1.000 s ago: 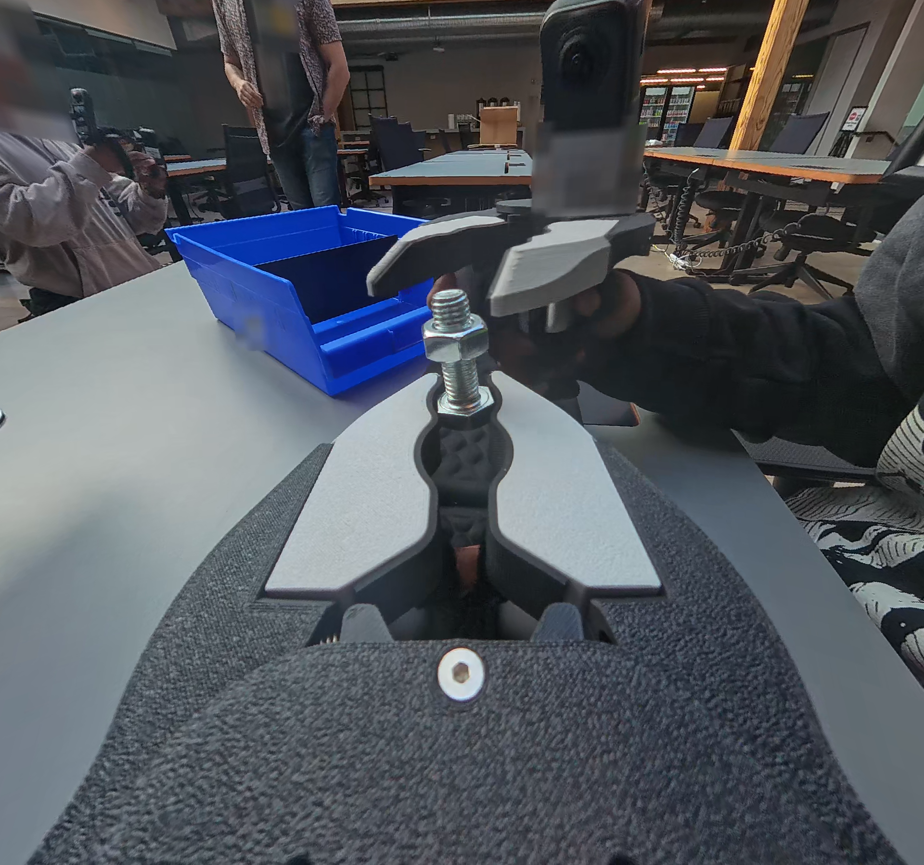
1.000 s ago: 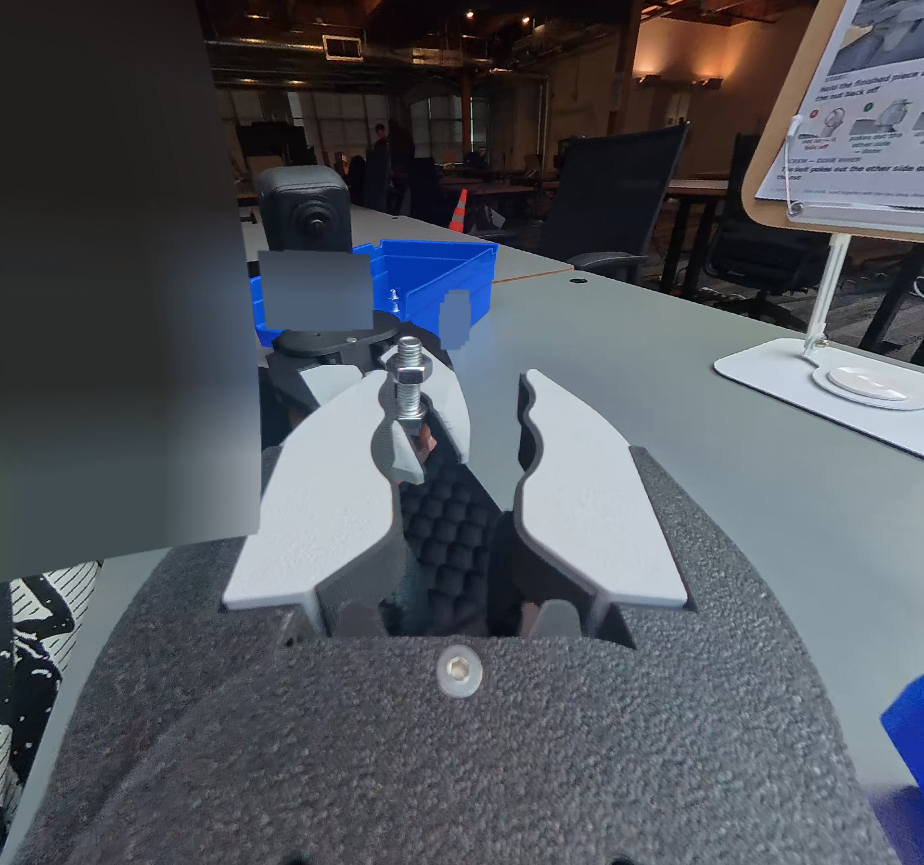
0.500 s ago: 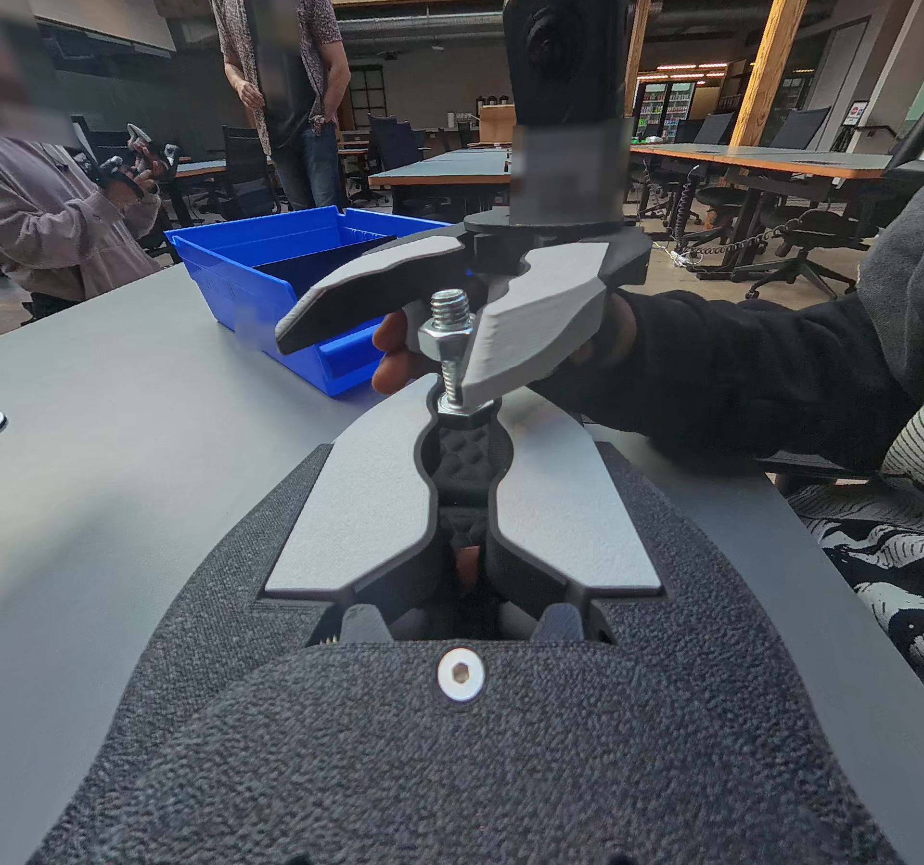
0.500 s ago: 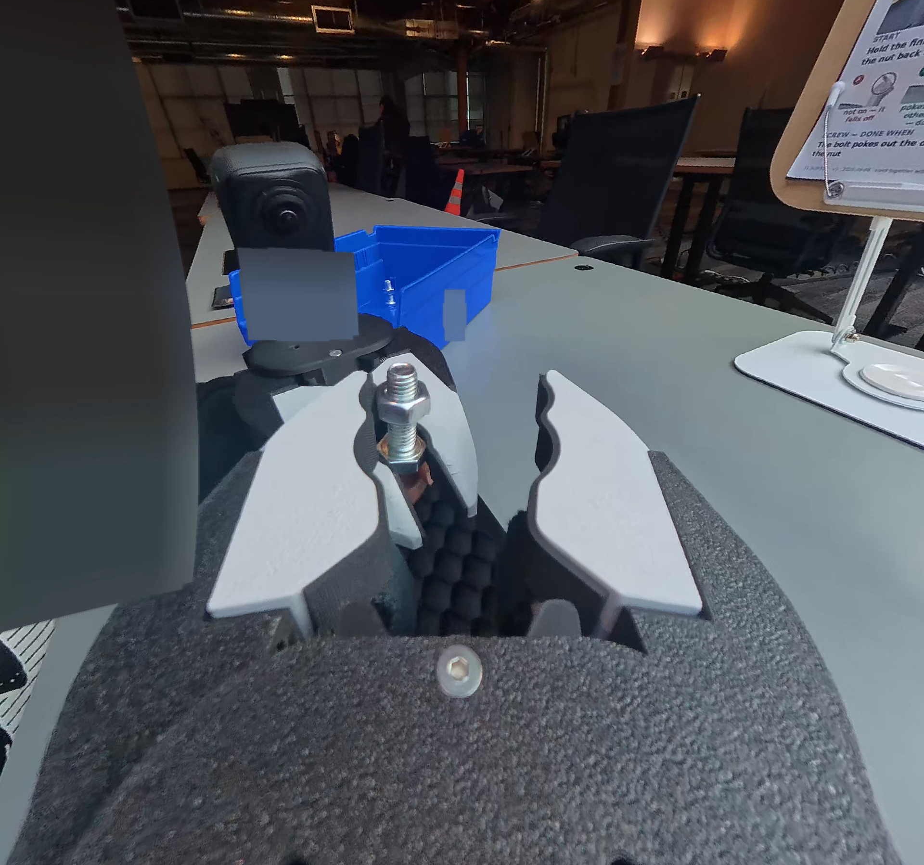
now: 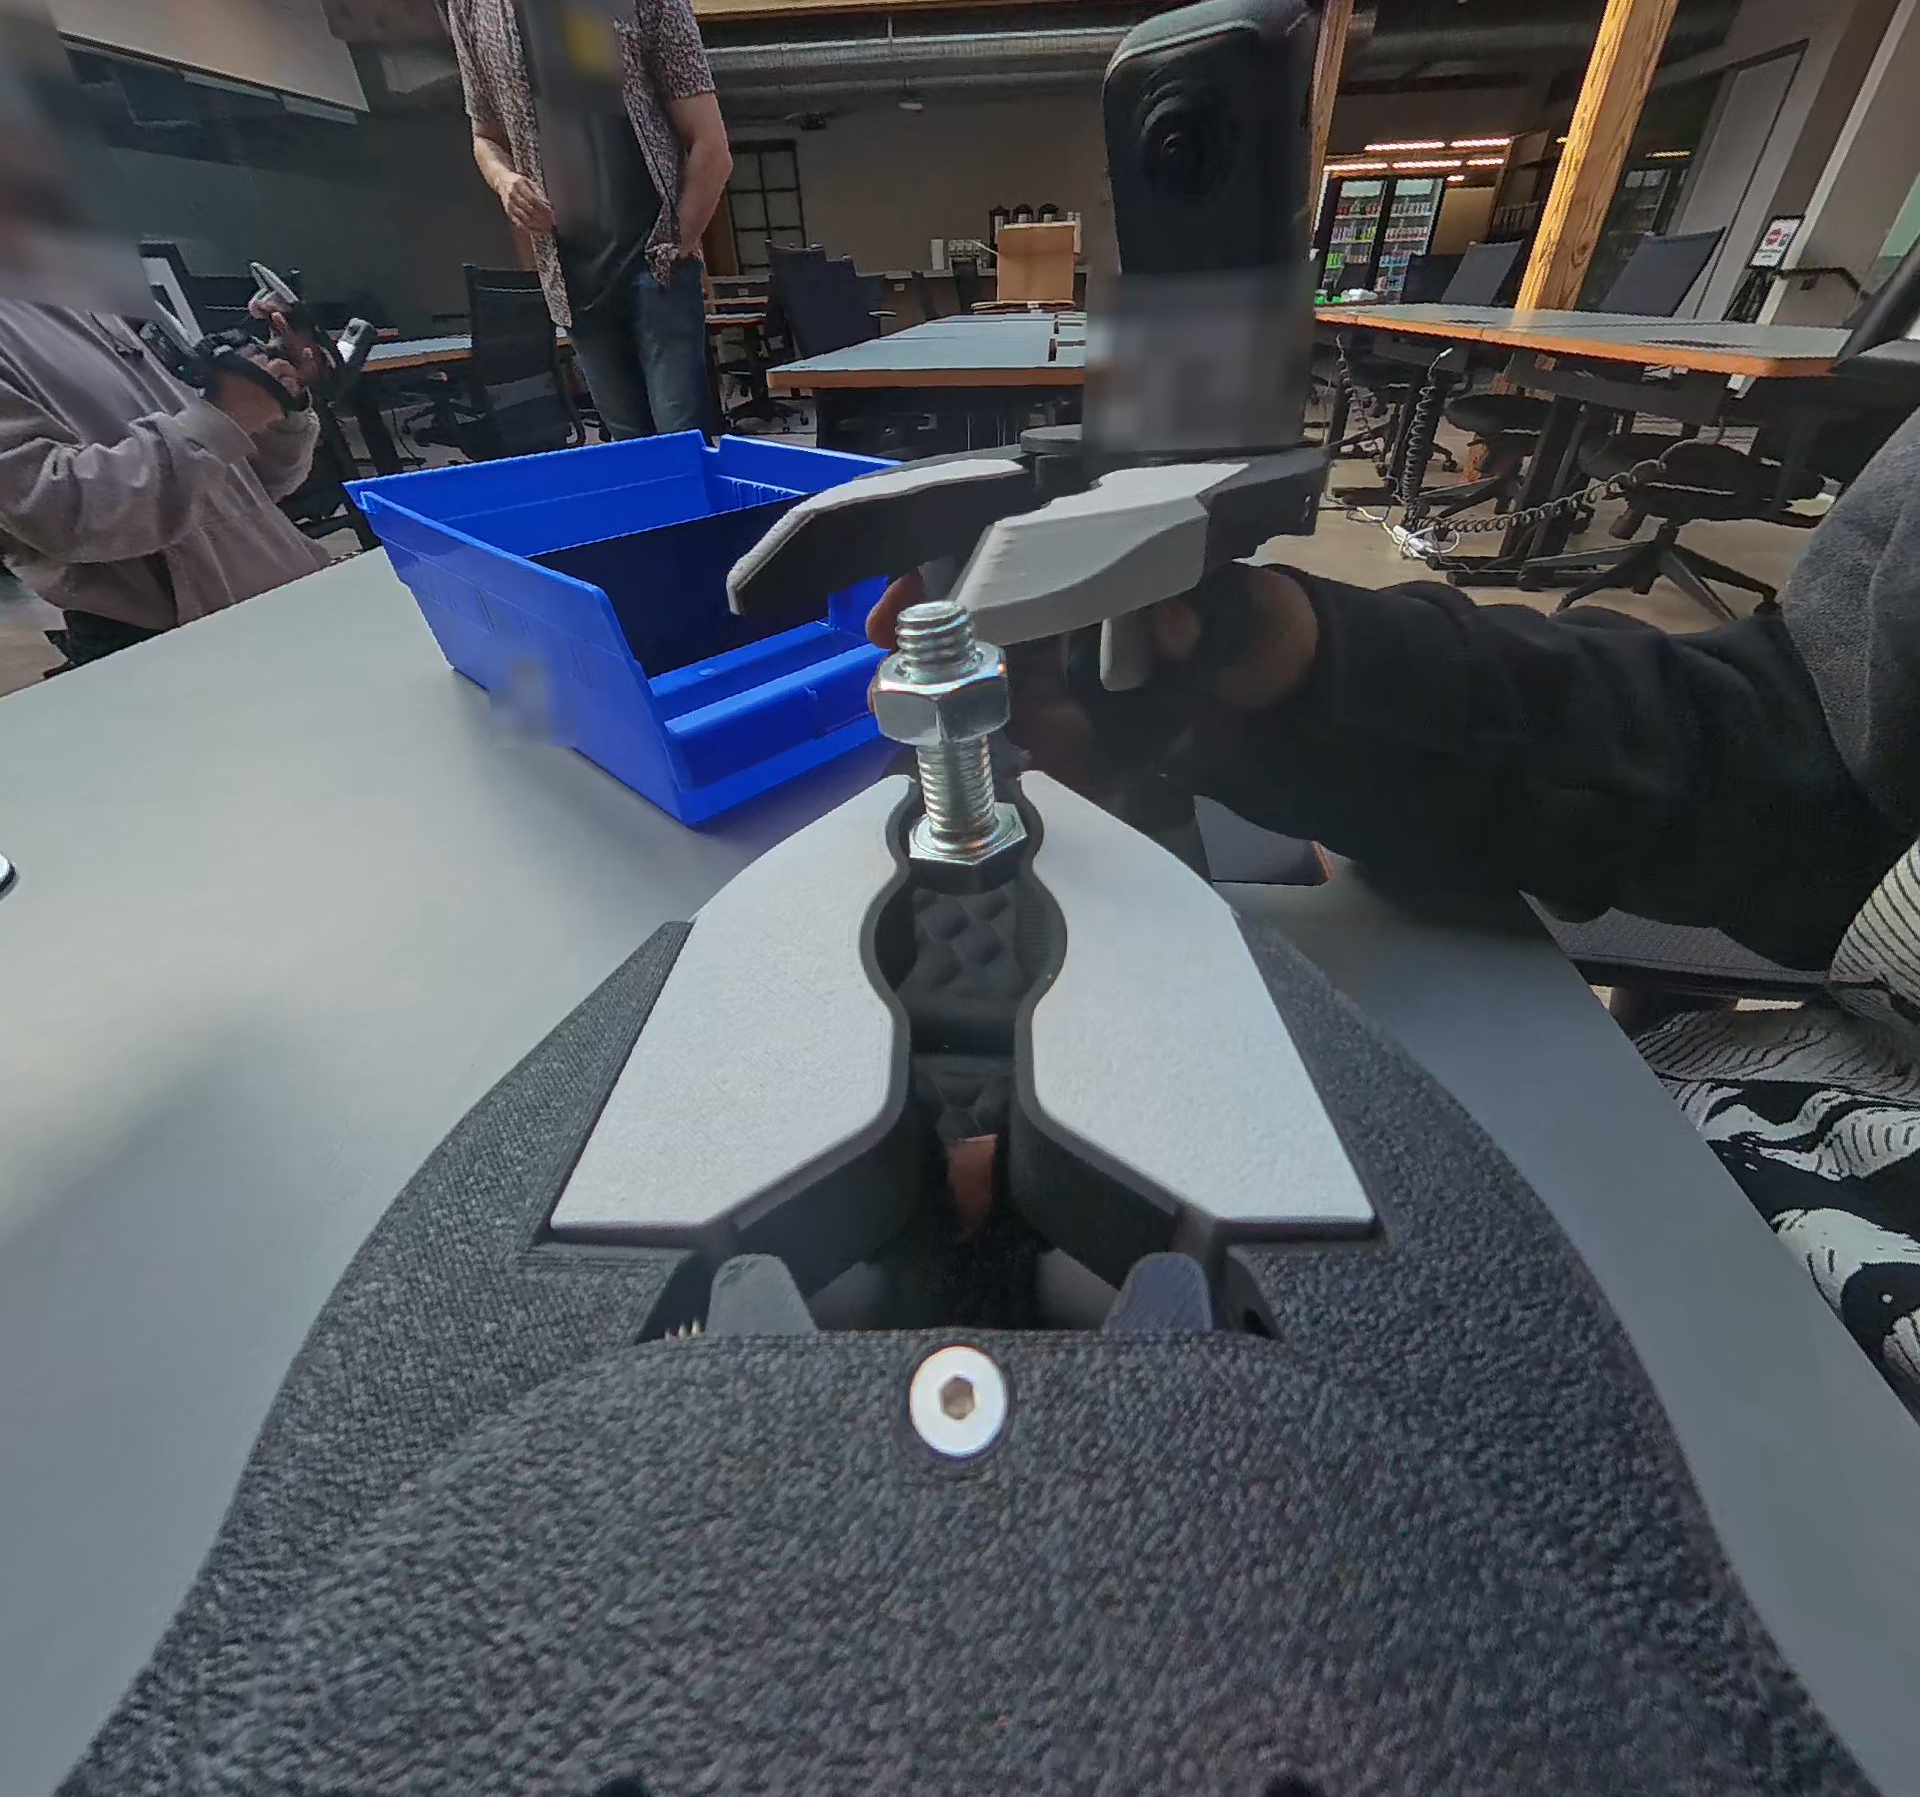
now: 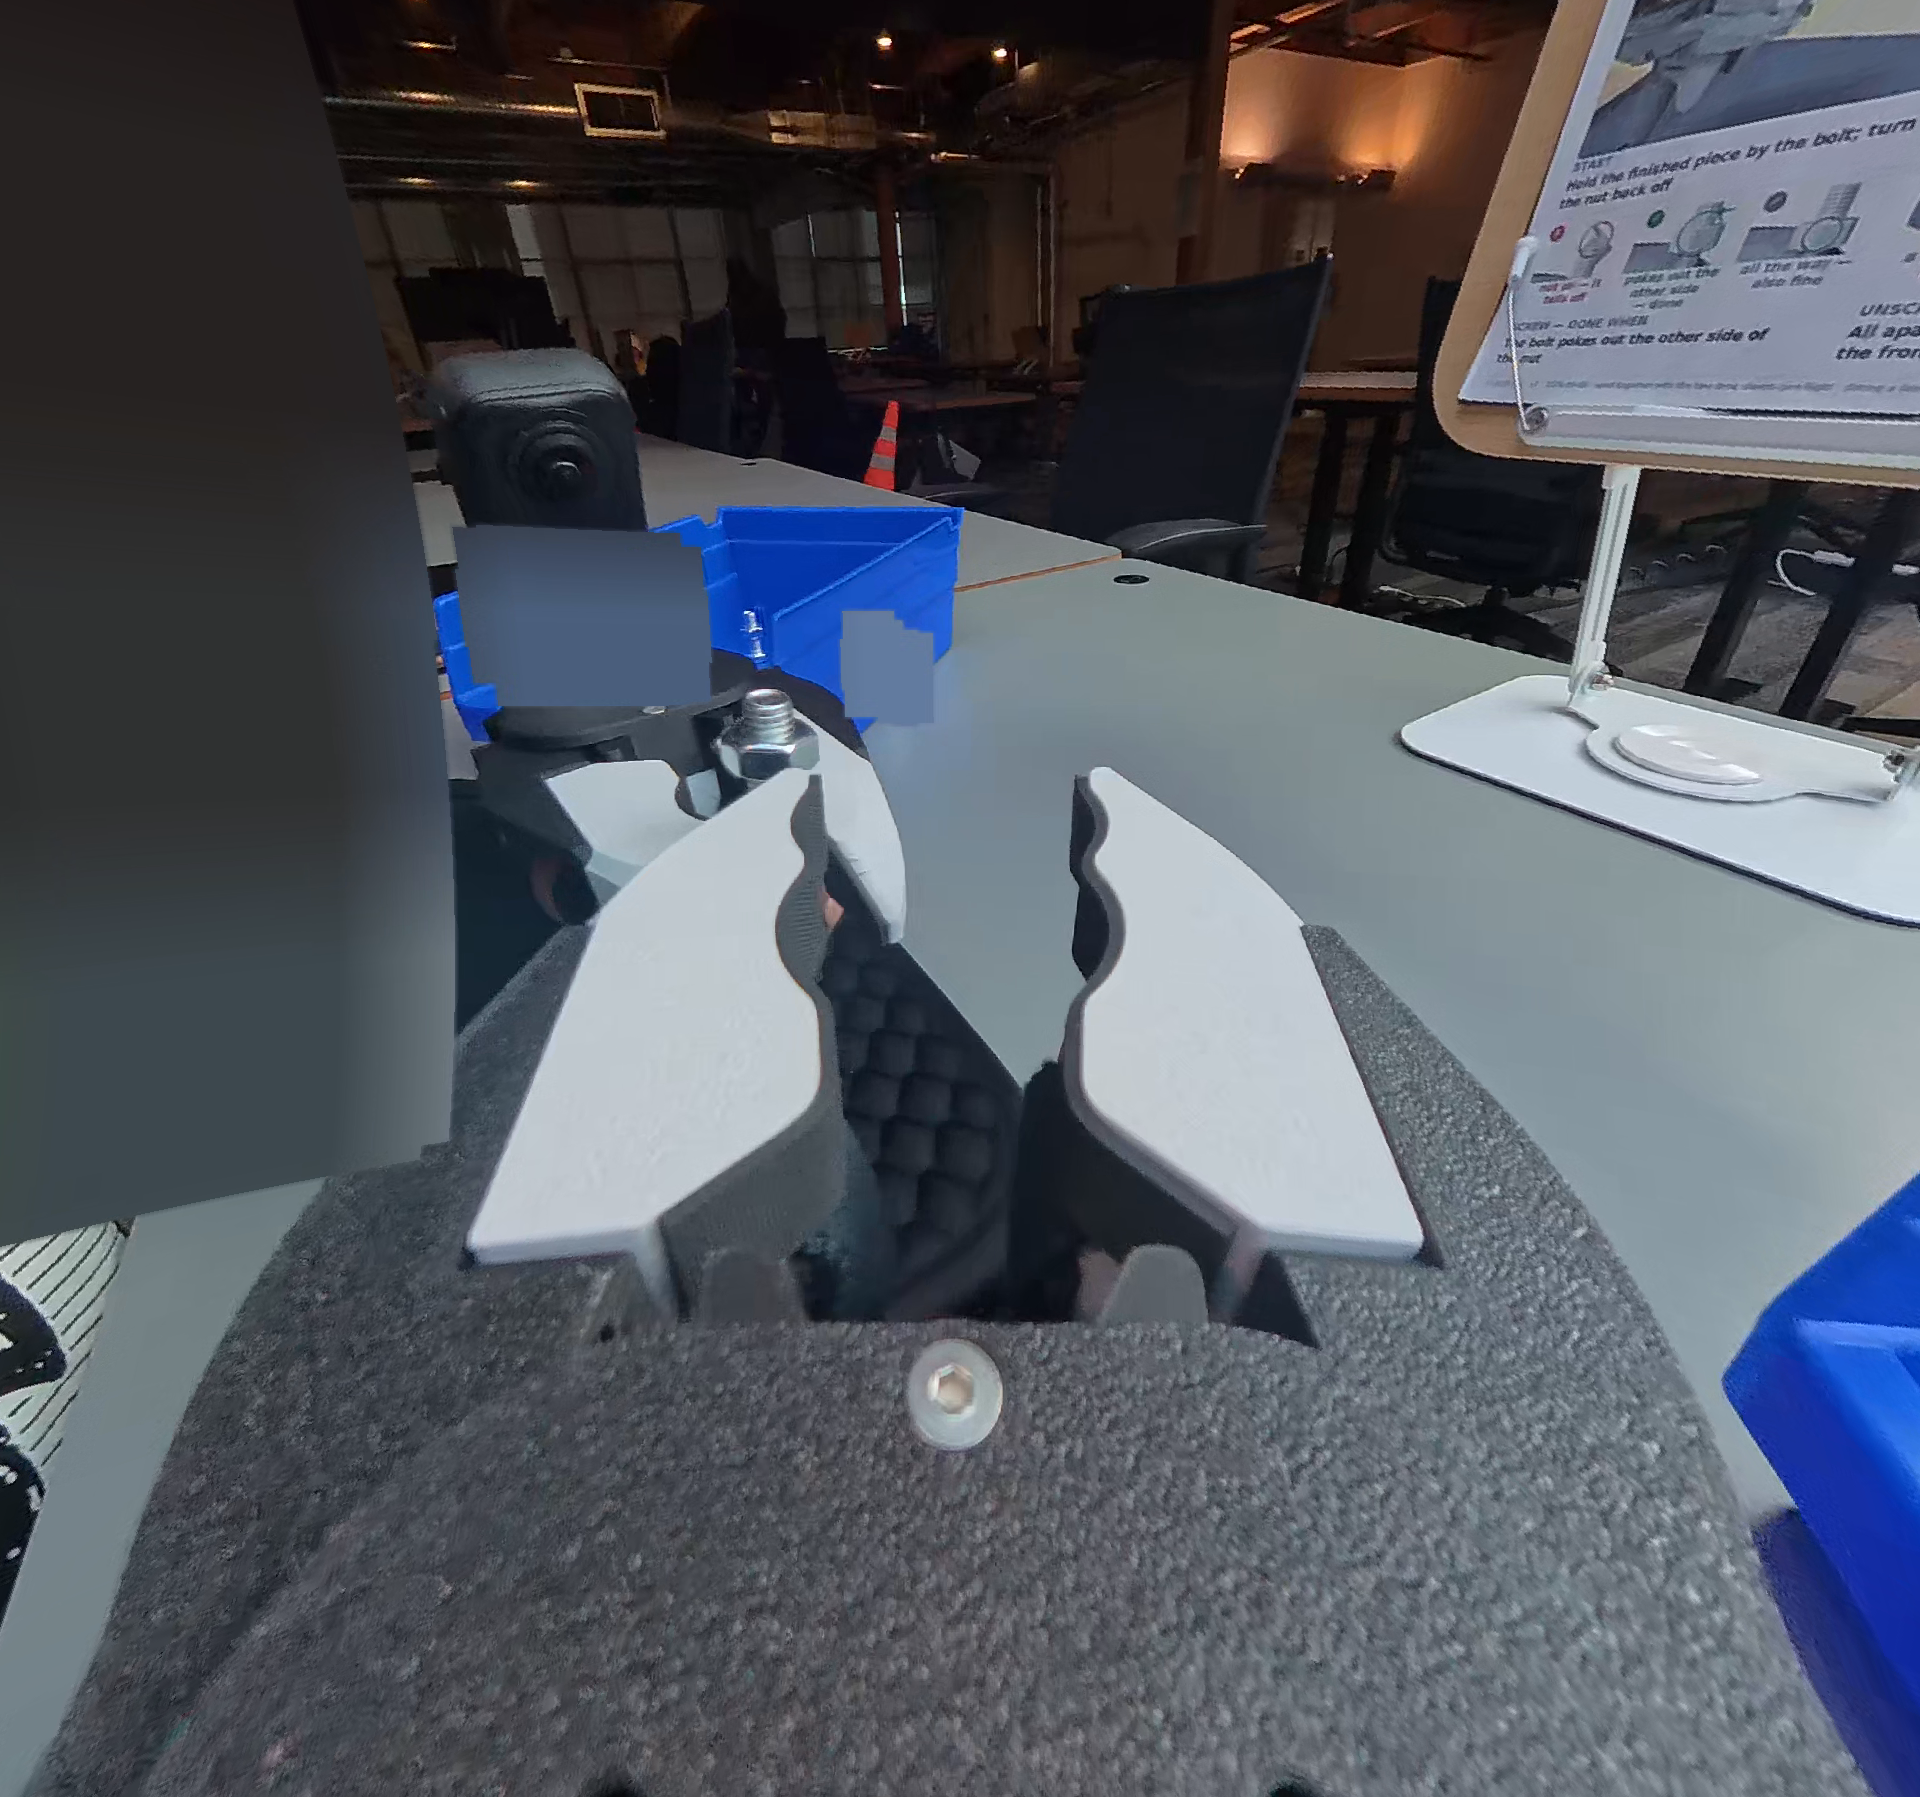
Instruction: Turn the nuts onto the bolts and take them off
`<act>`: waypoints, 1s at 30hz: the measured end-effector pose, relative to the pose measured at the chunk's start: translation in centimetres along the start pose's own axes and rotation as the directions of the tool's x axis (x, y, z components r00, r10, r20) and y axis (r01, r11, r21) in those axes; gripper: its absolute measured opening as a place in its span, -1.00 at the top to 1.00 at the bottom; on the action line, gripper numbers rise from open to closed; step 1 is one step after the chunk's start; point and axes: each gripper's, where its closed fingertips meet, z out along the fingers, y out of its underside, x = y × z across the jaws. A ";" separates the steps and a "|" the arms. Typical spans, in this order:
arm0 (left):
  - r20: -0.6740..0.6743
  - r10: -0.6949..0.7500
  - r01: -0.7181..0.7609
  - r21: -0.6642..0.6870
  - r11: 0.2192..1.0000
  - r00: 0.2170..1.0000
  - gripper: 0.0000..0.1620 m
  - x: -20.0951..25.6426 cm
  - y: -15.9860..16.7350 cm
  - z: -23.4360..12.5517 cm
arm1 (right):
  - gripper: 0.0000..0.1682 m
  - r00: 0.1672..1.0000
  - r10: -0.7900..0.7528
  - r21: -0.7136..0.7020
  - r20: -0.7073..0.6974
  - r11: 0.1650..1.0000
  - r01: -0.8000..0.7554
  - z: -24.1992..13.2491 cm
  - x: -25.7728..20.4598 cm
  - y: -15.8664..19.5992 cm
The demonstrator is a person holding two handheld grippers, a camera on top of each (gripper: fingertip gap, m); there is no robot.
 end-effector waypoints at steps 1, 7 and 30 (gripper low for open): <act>0.000 -0.002 0.002 0.001 1.000 1.000 0.82 0.0 0.0 0.0 | 0.45 1.000 -0.004 0.003 0.016 1.000 0.004 0.2 -0.4 -0.1; 0.004 0.000 0.000 0.000 1.000 1.000 0.82 0.0 0.0 0.0 | 0.29 0.995 -0.028 -0.007 0.092 1.000 0.029 2.4 -2.5 -0.1; -0.002 -0.006 0.006 0.010 1.000 1.000 0.82 0.0 -0.1 -0.1 | 0.22 0.998 -0.029 -0.030 0.058 0.999 0.031 2.1 -1.2 0.1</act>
